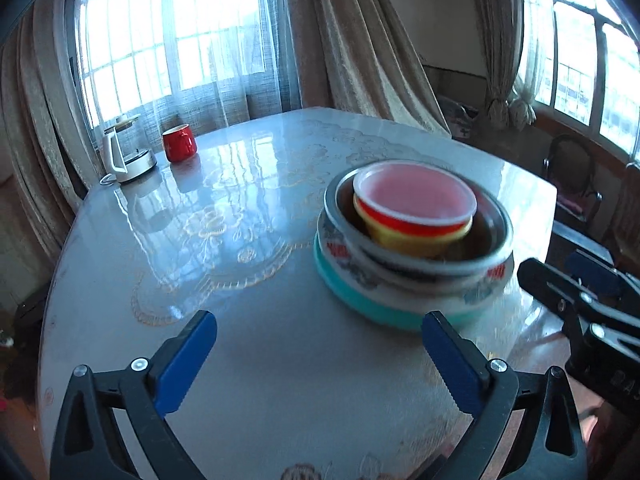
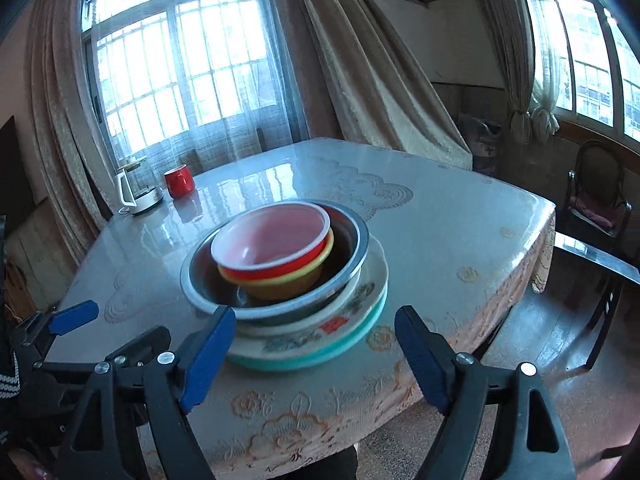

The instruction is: Organize plates and bowls

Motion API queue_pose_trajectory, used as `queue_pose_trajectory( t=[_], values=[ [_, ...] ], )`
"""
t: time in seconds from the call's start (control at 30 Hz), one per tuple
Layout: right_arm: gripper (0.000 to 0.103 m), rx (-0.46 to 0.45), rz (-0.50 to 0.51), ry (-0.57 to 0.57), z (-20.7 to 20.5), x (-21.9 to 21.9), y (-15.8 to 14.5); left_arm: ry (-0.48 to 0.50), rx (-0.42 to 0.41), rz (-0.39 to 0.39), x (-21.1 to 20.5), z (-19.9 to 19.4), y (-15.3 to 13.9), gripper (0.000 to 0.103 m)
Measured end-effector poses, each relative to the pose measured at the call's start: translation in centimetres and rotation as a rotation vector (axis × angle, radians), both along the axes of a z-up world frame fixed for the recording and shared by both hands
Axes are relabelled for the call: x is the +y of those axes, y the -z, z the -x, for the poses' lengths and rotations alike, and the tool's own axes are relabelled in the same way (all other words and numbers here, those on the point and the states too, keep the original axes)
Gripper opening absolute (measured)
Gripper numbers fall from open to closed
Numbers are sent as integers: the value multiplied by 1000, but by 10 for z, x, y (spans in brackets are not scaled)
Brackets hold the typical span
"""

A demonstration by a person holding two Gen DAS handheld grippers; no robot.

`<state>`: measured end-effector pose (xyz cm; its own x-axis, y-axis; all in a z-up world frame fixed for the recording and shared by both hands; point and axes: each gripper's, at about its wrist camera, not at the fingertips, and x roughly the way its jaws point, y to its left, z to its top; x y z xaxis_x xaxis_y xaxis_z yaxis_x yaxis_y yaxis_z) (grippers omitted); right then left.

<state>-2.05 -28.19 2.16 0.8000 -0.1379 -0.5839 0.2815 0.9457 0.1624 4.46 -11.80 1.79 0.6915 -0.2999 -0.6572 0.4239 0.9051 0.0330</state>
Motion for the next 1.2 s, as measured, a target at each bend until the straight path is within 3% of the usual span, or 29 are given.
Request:
queue_pose_trajectory(
  t=[0.33, 1.2],
  values=[
    [83, 57, -17, 61, 19, 5, 18, -73, 41, 9, 27, 14, 22, 103],
    [83, 102, -24, 45, 26, 11, 31, -79, 63, 47, 34, 18, 23, 103]
  ],
)
